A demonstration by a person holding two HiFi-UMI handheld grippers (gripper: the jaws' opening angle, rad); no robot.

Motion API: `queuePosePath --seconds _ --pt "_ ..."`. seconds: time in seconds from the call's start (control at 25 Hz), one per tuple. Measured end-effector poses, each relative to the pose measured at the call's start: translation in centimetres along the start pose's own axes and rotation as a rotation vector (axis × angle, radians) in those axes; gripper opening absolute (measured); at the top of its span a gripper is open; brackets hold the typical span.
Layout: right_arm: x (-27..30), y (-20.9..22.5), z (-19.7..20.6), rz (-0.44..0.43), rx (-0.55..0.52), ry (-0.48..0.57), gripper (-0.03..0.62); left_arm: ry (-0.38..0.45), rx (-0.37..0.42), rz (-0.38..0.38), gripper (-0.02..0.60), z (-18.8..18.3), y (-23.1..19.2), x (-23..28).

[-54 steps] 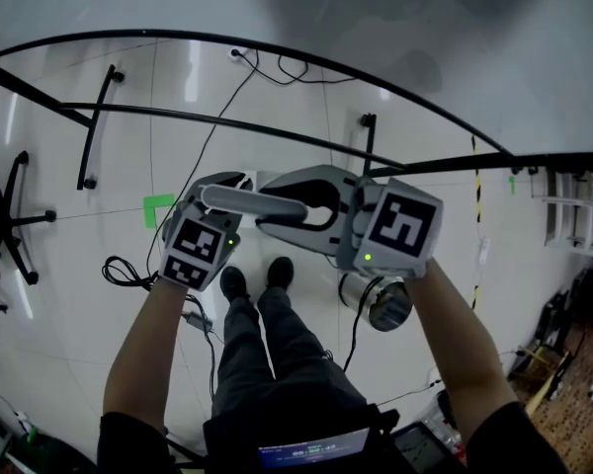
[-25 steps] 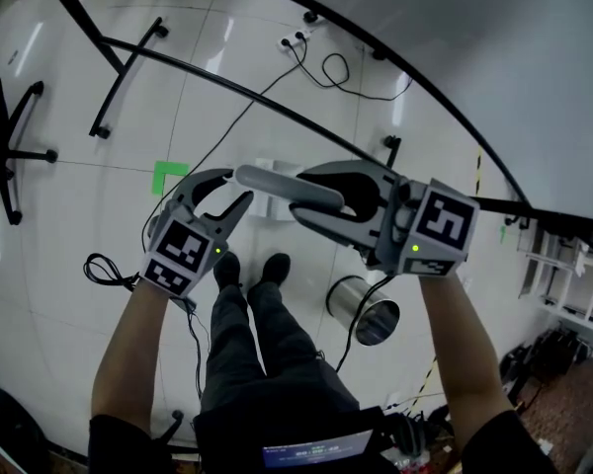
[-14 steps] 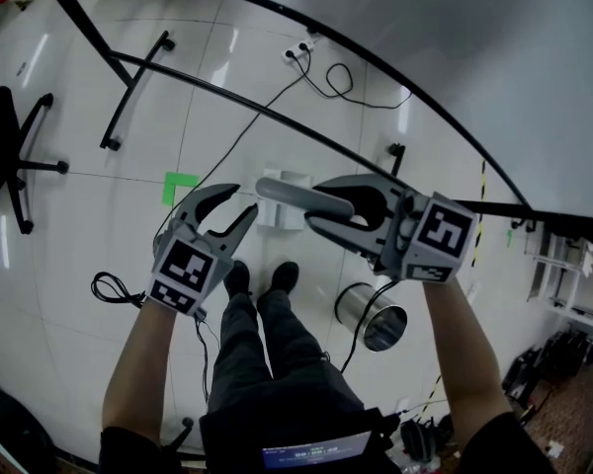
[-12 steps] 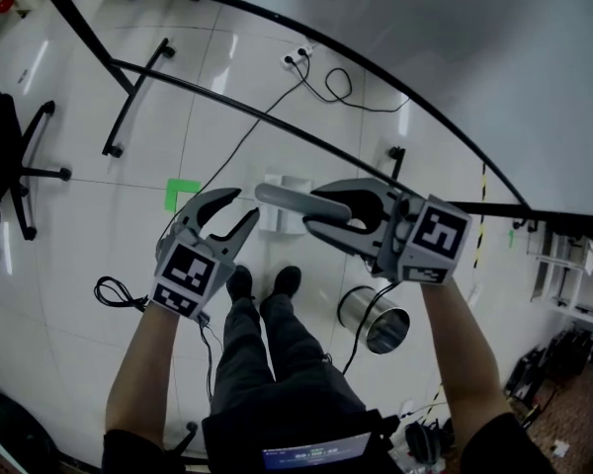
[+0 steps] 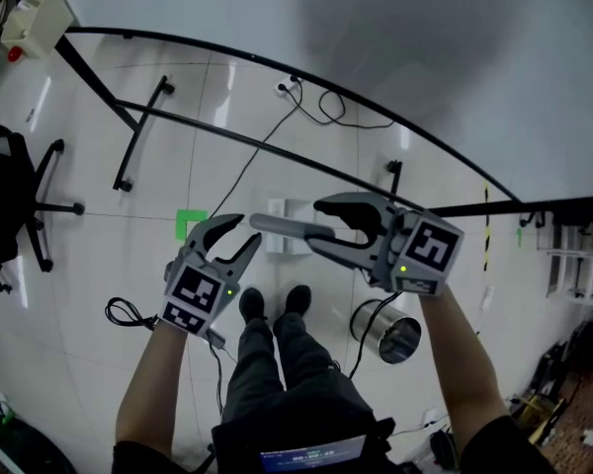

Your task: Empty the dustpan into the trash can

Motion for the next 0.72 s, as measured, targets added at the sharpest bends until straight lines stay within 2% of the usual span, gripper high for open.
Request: queuePosePath --seconds 0.2,0.4,0.72 --pt "-2.2 -0.8 -0.8 0.014 -0.024 0.003 0.229 -0.051 0.014 -0.002 0.152 0.1 0.6 -0.3" --pt "-3.9 -1.9 -0.9 0.035 -0.010 -0.013 0.229 -0.074 -0.012 -0.019 0.152 0.4 0.1 -1.1" --pt "-5.9 -2.2 0.6 0.073 0.015 -0.038 0.229 -0.061 -0.025 -0.050 0.152 0.5 0.6 -2.3"
Point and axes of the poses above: the fingertips, and each gripper's own axes: x forward along the fingers, y to its right, z out of its underside, the point moved 5 cm from there along -x, backward along the fingers, and after that the axes turned 8 degrees about z, right-handed, at the moved point
